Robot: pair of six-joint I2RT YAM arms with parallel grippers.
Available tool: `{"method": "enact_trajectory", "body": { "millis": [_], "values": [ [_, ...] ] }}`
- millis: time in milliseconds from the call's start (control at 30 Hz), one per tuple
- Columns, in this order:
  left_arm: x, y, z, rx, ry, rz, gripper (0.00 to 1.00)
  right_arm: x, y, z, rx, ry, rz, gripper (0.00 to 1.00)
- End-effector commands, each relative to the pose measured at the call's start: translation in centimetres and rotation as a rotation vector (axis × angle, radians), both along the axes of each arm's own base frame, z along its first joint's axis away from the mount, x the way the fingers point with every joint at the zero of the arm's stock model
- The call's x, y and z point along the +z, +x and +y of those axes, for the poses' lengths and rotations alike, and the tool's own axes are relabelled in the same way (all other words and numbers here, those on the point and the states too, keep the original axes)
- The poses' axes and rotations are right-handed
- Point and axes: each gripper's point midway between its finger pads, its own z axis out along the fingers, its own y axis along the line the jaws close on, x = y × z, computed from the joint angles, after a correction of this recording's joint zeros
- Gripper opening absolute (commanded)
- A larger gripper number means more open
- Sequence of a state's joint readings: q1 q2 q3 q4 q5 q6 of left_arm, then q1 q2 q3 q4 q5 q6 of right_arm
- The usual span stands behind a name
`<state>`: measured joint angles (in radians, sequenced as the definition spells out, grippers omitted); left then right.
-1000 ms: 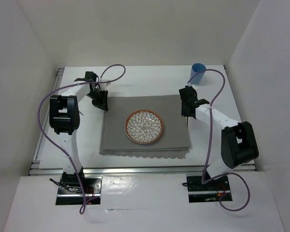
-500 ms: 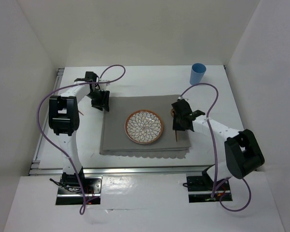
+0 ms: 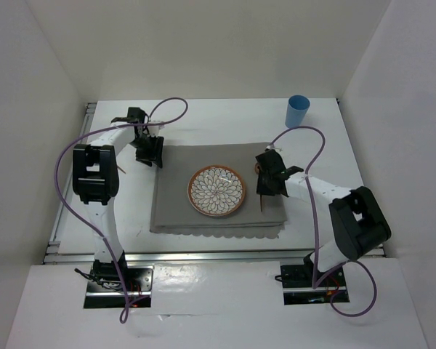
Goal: Set the dinner table for one person
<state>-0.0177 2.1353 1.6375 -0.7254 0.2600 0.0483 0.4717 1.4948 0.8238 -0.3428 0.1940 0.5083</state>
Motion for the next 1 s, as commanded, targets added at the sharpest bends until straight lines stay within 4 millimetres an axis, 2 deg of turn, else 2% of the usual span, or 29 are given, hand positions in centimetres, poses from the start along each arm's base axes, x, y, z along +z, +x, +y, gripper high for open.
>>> {"method": "enact_trajectory", "body": {
  "millis": [0,167,200,300,367,500,567,600,633,700,733,767,800,900,933,967],
  "values": [
    [2.2,0.3,0.2,0.006,0.007,-0.048,0.56,-0.6,1.2,0.4,-0.005,0.005,-0.040,0.00],
    [2.4,0.4,0.4,0.008,0.016,-0.048,0.56,-2.3,0.4,0.4,0.005,-0.009,0.021,0.00],
    [2.4,0.4,0.4,0.008,0.016,-0.048,0.56,-2.8,0.1,0.3,-0.006,-0.012,0.043,0.12],
    [2.7,0.5,1.3,0.017,0.042,-0.062,0.56,-2.9,-0.2,-0.2,-0.032,-0.025,0.054,0.28],
    [3.3,0.8,1.5,0.021,0.053,-0.080,0.56,-2.1,-0.1,-0.4,-0.040,-0.027,0.030,0.40],
    [4.3,0.7,1.9,0.030,0.078,-0.088,0.56,0.1,0.5,-0.7,-0.039,-0.041,-0.014,0.50],
    [5.9,0.8,2.3,0.051,0.096,-0.114,0.56,1.5,0.7,-1.1,-0.045,-0.059,-0.033,0.56],
    [6.6,0.9,2.5,0.065,0.104,-0.130,0.56,2.8,1.4,-0.8,-0.046,-0.046,-0.059,0.59],
    [9.0,1.4,3.4,0.101,0.130,-0.201,0.56,3.8,1.7,-1.0,-0.048,-0.054,-0.080,0.60],
    [10.7,1.4,4.5,0.173,0.156,-0.268,0.58,6.9,2.7,-0.8,-0.050,-0.033,-0.158,0.64],
    [11.6,1.6,5.6,0.218,0.176,-0.313,0.68,7.8,2.9,-0.9,-0.058,-0.029,-0.185,0.66],
    [14.6,3.0,7.7,0.318,0.218,-0.455,0.72,8.3,2.9,-0.9,-0.051,-0.028,-0.199,0.66],
    [13.2,2.2,9.0,0.370,0.252,-0.453,0.76,9.4,3.3,-0.7,-0.053,-0.007,-0.238,0.66],
    [13.2,2.5,13.3,0.556,0.299,-0.480,0.81,9.9,3.8,-0.1,-0.032,0.016,-0.261,0.66],
    [12.7,2.5,14.1,0.600,0.302,-0.455,0.81,10.2,3.9,0.0,-0.033,0.021,-0.269,0.66],
    [12.2,2.5,14.9,0.648,0.299,-0.424,0.81,9.6,3.9,0.2,-0.026,0.019,-0.252,0.66]
  ]
}}
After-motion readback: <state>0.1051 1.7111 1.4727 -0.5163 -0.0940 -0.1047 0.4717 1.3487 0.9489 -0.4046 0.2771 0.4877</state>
